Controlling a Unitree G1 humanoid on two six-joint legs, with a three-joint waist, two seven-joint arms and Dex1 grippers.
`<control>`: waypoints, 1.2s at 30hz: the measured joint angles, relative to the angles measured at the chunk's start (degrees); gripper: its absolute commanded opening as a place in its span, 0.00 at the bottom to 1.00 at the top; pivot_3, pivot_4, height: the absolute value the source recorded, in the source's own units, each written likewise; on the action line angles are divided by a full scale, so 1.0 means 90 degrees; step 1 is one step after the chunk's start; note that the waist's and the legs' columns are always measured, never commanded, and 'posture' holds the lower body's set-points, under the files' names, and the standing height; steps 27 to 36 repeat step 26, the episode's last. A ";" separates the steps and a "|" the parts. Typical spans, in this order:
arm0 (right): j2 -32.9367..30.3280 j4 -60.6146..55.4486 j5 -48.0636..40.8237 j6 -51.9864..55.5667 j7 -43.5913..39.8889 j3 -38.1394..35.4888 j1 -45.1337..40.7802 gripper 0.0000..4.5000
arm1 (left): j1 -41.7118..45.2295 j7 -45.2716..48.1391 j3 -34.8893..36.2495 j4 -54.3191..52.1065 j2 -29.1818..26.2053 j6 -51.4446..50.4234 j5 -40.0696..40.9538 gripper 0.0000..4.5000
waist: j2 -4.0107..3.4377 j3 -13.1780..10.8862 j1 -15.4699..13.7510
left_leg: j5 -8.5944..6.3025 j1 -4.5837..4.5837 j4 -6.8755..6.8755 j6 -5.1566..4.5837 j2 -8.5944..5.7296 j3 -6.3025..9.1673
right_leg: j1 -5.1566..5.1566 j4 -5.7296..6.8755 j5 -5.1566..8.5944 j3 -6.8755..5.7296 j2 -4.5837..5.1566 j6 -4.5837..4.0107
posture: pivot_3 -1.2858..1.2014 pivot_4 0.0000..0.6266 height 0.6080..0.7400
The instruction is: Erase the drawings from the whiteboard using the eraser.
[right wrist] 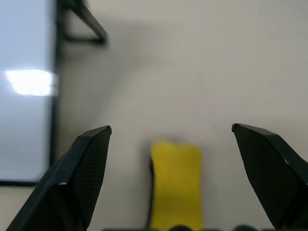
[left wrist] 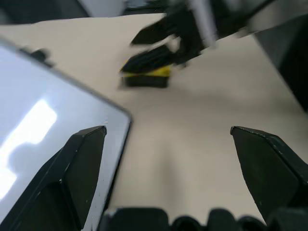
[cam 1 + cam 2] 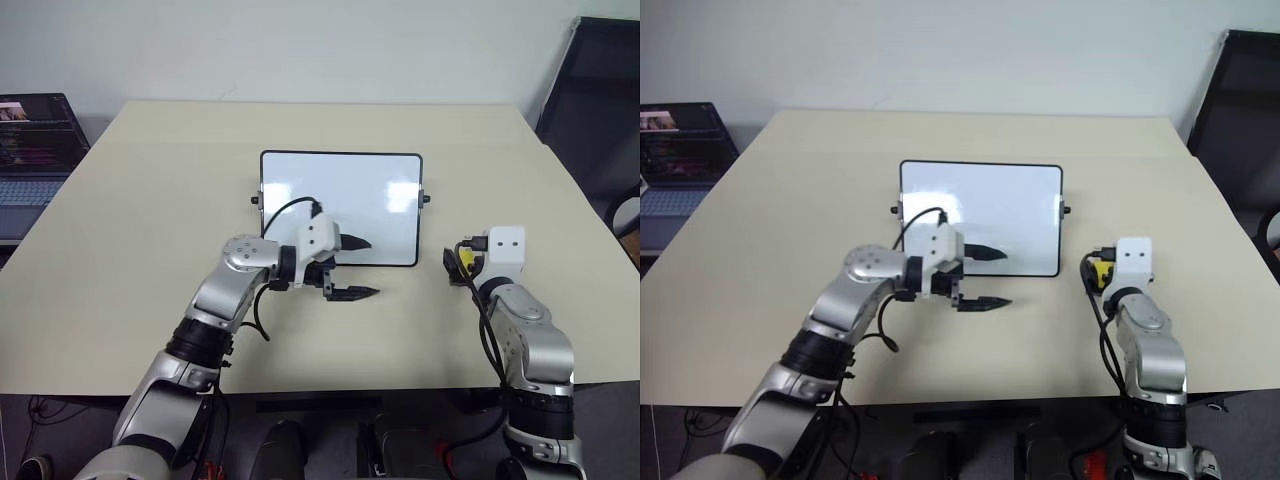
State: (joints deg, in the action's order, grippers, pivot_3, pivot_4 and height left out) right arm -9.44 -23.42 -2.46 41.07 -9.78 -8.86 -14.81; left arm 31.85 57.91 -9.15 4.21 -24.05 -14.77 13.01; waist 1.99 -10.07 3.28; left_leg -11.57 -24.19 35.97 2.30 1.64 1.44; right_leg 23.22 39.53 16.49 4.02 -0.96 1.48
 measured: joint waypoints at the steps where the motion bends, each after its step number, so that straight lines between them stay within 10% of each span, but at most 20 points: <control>1: -0.0042 -0.0277 -0.0043 -0.0147 -0.0059 0.0104 0.0146 0.99 | -0.0247 -0.0385 0.0278 -0.0230 0.0053 -0.0148 0.0049 1.00 | 0.0000 0.0001 -0.0003 | 0.0000 0.0000 -0.0001 0.0000 0.0001 0.0002 | -0.0001 -0.0001 0.0000 0.0001 0.0002 0.0000 | 0.52 0.24 1.00; 15: -0.0049 -0.0041 0.0128 -0.4081 -0.0292 0.0940 0.3157 0.99 | -0.3508 -0.4795 0.1773 -0.2560 0.1455 -0.0155 -0.0887 1.00 | 0.0006 0.0008 -0.0148 | 0.0000 0.0053 0.0006 0.0001 0.0010 0.0007 | -0.0072 -0.0041 -0.0004 0.0007 0.0023 -0.0001 | 0.52 0.24 1.00; 36: -0.0281 -0.0222 -0.0362 -0.4087 -0.0463 0.0577 0.3289 0.99 | -0.4039 -0.5575 0.1728 -0.2905 0.1604 0.0321 -0.1356 1.00 | 0.0006 0.0009 -0.0162 | 0.0000 0.0091 -0.0008 0.0001 0.0011 0.0004 | -0.0115 -0.0060 0.0005 0.0007 0.0025 -0.0019 | 0.52 0.24 1.00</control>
